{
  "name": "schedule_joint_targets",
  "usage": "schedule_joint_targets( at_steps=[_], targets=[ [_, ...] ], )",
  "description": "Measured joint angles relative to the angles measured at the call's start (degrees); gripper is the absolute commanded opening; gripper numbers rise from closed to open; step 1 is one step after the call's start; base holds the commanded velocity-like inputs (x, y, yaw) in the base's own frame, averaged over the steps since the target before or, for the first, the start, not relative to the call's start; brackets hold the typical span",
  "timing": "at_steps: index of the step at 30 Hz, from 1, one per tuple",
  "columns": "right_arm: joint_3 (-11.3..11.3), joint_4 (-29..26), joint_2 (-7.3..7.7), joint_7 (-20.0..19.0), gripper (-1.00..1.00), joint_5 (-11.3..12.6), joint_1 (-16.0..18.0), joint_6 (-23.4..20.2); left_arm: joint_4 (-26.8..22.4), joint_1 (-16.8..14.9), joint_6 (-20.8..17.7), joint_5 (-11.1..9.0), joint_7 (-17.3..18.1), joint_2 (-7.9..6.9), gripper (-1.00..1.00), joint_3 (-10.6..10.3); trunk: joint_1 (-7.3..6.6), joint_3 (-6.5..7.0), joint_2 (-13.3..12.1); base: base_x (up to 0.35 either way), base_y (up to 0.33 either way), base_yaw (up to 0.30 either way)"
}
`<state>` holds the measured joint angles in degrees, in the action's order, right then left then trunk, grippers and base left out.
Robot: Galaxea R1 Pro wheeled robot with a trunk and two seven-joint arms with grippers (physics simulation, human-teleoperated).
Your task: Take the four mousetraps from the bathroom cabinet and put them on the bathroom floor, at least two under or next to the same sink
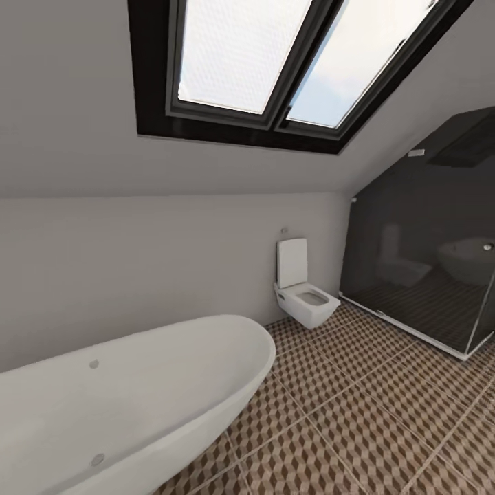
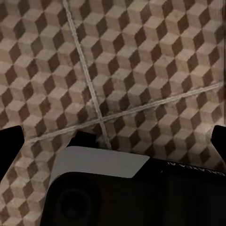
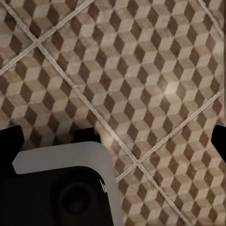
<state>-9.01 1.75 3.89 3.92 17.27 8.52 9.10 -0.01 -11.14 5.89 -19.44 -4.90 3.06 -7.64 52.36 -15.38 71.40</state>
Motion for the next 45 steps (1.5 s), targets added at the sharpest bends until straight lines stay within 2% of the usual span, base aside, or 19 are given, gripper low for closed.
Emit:
schedule_joint_targets(
  at_steps=[45],
  targets=[
    [0.0, 0.0, 0.09, -0.1, 1.00, 0.0, 0.0, -0.1, 0.0, 0.0, 0.0, 0.1, 0.0, 0.08, 1.00, 0.0, 0.00, 0.00, 0.0, 0.000, 0.000, -0.295]
  ],
)
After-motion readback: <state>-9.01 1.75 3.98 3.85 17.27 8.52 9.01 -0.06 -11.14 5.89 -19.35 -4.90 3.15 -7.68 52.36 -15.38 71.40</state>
